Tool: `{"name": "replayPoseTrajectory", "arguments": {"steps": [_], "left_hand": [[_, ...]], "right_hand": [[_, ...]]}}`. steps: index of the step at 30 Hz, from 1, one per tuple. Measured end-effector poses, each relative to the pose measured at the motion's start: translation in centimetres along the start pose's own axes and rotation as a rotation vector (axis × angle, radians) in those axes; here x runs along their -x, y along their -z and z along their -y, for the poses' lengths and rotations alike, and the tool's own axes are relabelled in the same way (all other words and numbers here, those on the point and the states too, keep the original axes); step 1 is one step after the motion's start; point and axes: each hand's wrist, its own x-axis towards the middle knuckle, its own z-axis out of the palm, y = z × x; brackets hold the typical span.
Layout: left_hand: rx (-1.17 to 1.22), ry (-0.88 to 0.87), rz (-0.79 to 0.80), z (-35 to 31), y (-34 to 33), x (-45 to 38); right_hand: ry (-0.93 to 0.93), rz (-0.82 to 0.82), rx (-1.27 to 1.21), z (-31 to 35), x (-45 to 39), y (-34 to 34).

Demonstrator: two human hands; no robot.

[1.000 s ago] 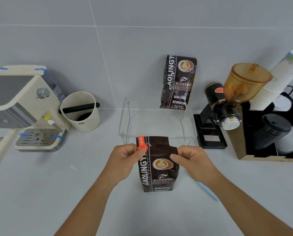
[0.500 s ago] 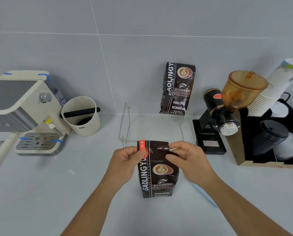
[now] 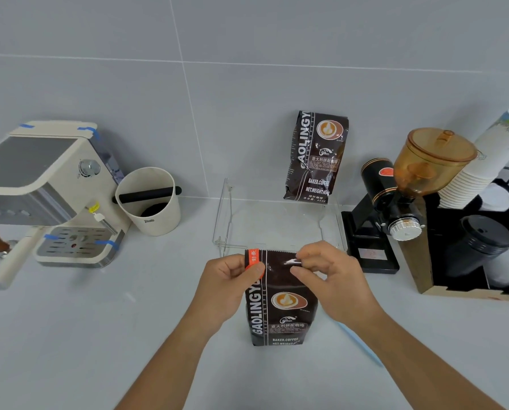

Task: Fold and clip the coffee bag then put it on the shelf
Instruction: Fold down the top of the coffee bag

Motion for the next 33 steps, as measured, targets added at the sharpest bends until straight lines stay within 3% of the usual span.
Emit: {"name": "replayPoseTrajectory", "arguments": {"steps": [4, 12, 24, 33], "left_hand": [[-0.034, 0.008, 0.007, 0.0, 0.7, -0.2], [-0.102, -0.056, -0.025, -1.3, 0.9, 0.2], [-0.635, -0.467, -0.033, -1.2, 1.7, 0.8], [-0.888, -0.496, -0.055, -1.4, 1.8, 0.6]], "right_hand": [[0.056, 0.002, -0.007, 0.0, -0.4, 0.0], [-0.014, -0.008, -0.002, -0.5, -0.2, 0.4], [0.214, 0.001, 0.245, -0.5, 0.0, -0.1], [0.251, 0.059, 0.325, -0.3, -0.1, 0.3]]}}
